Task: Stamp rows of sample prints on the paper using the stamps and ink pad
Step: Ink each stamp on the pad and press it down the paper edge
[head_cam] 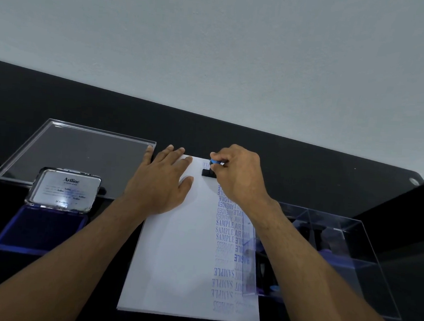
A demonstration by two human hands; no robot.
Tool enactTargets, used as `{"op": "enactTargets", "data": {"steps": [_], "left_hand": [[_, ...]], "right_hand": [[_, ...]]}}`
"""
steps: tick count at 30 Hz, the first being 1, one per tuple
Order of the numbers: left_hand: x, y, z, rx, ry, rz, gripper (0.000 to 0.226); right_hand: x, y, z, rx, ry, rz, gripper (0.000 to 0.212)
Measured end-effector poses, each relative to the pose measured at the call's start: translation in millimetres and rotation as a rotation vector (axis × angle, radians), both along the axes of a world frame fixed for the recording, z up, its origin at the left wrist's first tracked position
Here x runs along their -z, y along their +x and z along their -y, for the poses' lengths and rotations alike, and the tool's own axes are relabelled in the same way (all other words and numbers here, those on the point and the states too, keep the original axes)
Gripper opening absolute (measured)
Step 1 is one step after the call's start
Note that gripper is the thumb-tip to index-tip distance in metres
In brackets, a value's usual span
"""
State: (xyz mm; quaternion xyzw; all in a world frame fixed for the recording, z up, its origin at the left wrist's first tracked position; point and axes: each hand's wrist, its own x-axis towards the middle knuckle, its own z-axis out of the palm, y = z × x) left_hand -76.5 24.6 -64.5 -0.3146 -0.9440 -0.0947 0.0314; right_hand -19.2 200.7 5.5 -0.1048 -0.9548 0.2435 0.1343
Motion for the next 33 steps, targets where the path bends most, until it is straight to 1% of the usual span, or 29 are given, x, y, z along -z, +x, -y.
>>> {"op": "enactTargets", "data": {"steps": [10, 12, 14, 16, 22, 27, 31, 33], "left_hand": [[-0.9, 0.4, 0.3, 0.001, 0.000, 0.020, 0.071], [0.2, -0.4, 0.4, 0.006, 0.001, 0.020, 0.070], [1.3, -0.3, 0.8, 0.008, 0.013, 0.009, 0.069], [1.6, -0.4, 1.1, 0.011, 0.014, 0.010, 0.068], [2.5, -1.3, 1.6, 0.006, 0.018, 0.008, 0.070], [1.6, -0.7, 0.9, 0.008, 0.005, 0.003, 0.072], [0.9, -0.8, 0.6, 0.006, -0.008, 0.012, 0.072], [1.0, -1.2, 0.8, 0.007, -0.005, 0.011, 0.072]], "right_hand": [[-1.3, 0.5, -0.4, -0.004, -0.023, 0.009, 0.022], [-4.2, 5.5, -4.5, 0.016, -0.094, -0.088, 0.023], [-7.8, 11.1, -12.7, 0.098, -0.201, -0.240, 0.020], [-8.0, 15.9, -21.0, 0.193, -0.279, -0.312, 0.019], [1.2, 22.7, -30.2, 0.328, -0.477, -0.320, 0.018], [2.8, 24.5, -30.5, 0.347, -0.518, -0.316, 0.018], [4.2, 24.2, -31.4, 0.346, -0.560, -0.312, 0.026], [5.5, 23.3, -32.0, 0.335, -0.561, -0.316, 0.025]]}}
